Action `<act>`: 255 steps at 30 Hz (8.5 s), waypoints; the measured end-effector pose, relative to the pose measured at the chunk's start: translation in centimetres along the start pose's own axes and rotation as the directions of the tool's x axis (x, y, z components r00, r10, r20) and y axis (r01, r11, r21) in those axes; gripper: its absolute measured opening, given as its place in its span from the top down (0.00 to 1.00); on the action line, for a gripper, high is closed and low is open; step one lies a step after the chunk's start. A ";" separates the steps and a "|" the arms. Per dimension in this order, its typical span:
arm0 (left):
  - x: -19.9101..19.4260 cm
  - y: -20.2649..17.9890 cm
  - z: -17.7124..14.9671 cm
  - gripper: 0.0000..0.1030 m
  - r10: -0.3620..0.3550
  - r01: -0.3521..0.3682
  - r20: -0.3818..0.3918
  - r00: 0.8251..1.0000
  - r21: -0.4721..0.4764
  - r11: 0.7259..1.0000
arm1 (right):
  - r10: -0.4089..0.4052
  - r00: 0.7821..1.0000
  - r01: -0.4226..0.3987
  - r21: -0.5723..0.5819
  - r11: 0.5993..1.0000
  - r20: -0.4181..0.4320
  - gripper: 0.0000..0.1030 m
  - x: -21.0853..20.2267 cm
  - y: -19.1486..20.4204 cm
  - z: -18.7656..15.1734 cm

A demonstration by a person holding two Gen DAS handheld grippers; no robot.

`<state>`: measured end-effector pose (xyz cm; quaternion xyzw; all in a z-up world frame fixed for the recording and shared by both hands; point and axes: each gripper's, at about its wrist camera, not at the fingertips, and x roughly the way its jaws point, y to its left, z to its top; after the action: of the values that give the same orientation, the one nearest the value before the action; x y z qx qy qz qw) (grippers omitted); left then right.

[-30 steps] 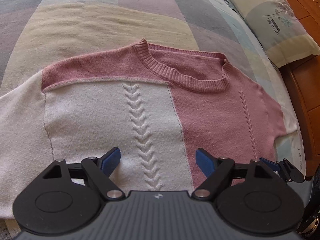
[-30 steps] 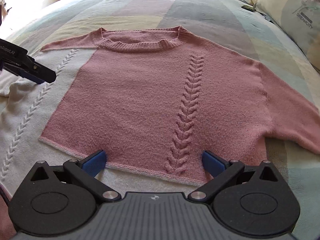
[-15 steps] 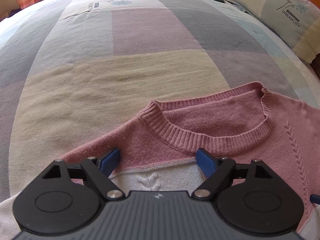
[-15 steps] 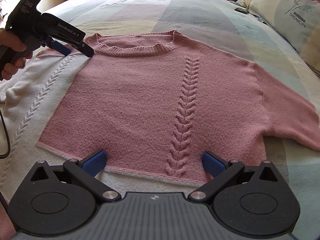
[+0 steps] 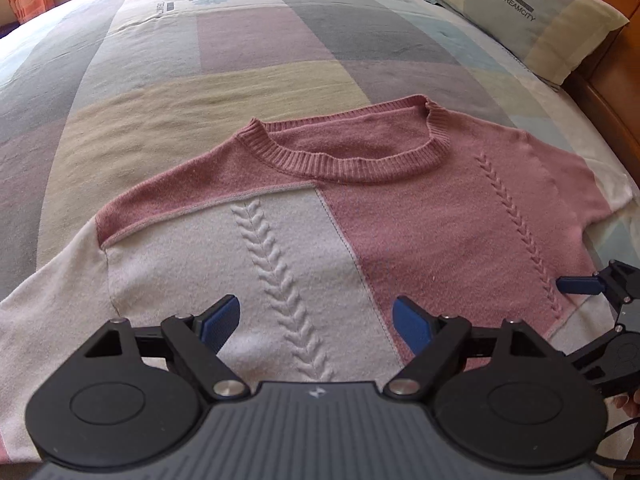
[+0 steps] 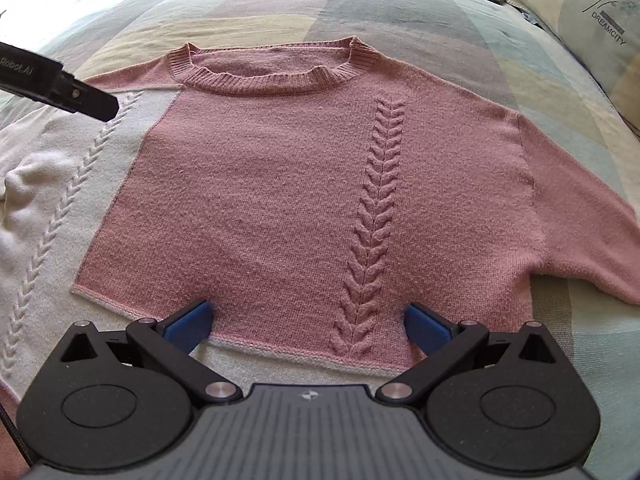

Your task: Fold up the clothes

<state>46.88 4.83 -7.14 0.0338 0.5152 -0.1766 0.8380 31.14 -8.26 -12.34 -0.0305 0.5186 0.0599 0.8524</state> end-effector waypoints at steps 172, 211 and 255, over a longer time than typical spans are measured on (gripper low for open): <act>-6.5 -4.9 -20.1 0.01 -0.021 -0.001 0.102 0.995 0.210 0.978 | 0.261 0.962 -0.204 -0.412 0.888 0.086 0.00 -8.1 6.9 -16.0; -6.0 -6.8 -19.7 0.01 0.192 -0.172 0.165 0.967 -0.126 0.977 | 0.120 0.952 -0.080 -0.151 0.985 0.280 0.00 -9.1 7.7 -20.3; -7.1 -6.5 -19.8 0.01 0.013 0.041 0.455 0.890 -0.109 0.993 | -0.005 0.960 0.009 -0.012 1.000 0.281 0.00 -14.6 5.8 -27.1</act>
<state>25.00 5.34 -9.36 -0.0607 0.3142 -0.1557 0.9345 -0.14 -6.65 -11.79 -0.0292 0.3919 0.0639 0.9173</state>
